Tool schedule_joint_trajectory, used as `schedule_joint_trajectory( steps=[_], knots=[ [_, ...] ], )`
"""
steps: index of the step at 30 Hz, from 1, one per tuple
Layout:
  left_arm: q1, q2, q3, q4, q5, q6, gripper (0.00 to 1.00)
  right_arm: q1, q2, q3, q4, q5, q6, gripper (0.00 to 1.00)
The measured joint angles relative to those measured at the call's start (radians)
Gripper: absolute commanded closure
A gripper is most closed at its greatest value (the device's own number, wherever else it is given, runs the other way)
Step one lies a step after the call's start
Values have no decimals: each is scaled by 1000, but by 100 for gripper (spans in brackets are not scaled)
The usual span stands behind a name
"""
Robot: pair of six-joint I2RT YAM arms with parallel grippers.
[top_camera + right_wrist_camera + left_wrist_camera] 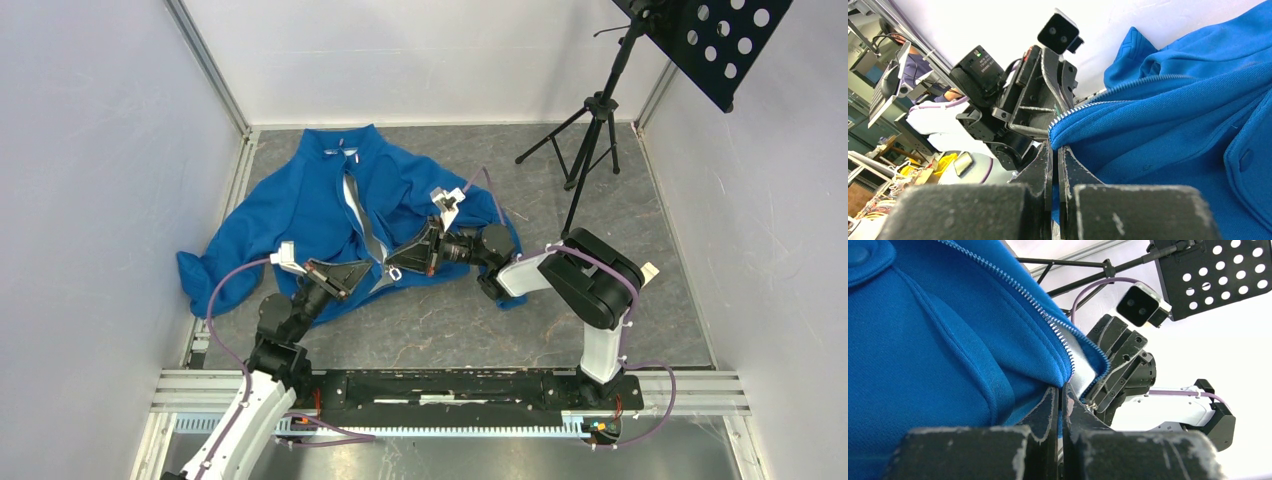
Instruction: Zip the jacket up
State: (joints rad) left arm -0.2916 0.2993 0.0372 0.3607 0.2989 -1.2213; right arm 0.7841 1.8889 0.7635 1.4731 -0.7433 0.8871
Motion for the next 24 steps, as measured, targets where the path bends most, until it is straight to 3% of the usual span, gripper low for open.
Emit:
schedule_joint_trajectory(
  steps=[24],
  knots=[
    [8,-1,-24,60,3,-58,98,-1,3,11,0,3,3,100]
  ],
)
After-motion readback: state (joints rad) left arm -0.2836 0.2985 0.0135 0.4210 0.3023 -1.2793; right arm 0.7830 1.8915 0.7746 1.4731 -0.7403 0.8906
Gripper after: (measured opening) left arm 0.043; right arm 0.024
